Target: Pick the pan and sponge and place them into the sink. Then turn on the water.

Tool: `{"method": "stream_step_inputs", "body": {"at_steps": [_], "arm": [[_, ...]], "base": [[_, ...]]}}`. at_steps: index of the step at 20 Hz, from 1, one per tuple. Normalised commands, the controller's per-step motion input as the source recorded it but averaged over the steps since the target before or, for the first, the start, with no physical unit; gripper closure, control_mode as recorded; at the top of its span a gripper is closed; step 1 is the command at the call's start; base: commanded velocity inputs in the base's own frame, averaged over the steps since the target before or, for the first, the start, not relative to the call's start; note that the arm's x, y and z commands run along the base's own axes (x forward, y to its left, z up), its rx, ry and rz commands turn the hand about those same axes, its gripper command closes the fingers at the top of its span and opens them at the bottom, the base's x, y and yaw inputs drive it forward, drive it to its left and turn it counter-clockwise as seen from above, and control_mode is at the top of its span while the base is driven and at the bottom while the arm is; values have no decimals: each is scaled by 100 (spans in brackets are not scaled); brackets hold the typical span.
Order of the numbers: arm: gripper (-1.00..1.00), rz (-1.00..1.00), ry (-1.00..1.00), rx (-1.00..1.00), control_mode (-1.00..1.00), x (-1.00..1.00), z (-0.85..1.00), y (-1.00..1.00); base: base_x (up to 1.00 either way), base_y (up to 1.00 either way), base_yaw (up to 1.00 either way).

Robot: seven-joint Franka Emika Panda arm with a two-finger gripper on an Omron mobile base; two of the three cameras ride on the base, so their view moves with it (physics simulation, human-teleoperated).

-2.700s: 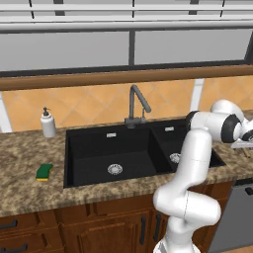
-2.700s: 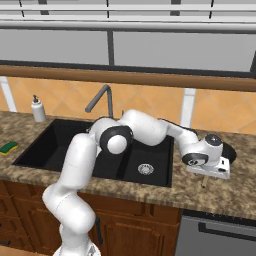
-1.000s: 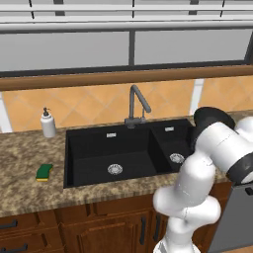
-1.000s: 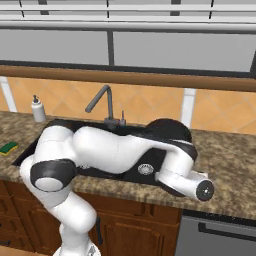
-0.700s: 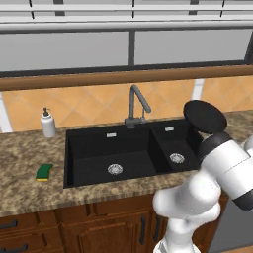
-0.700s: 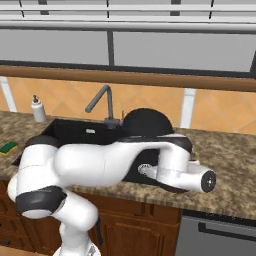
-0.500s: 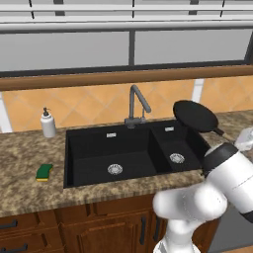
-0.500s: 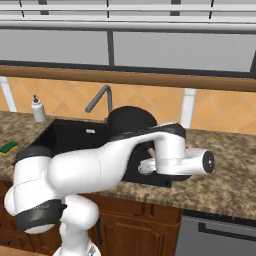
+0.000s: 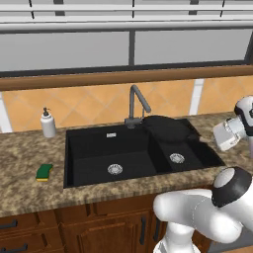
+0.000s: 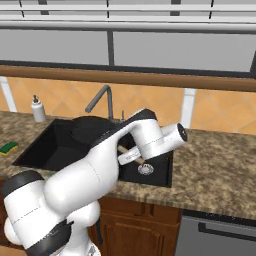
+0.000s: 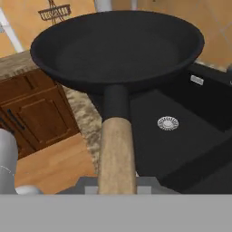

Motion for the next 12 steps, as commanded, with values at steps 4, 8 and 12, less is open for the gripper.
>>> {"method": "stream_step_inputs", "body": {"at_steps": [4, 8, 12], "arm": [[100, 26, 0, -13, -100, 4, -12, 100], [100, 15, -2, -20, -100, 24, -3, 80], [100, 5, 0, -26, -100, 41, -25, 97]], "base": [[0, 0, 0], [0, 0, 0], [0, 0, 0]]}}
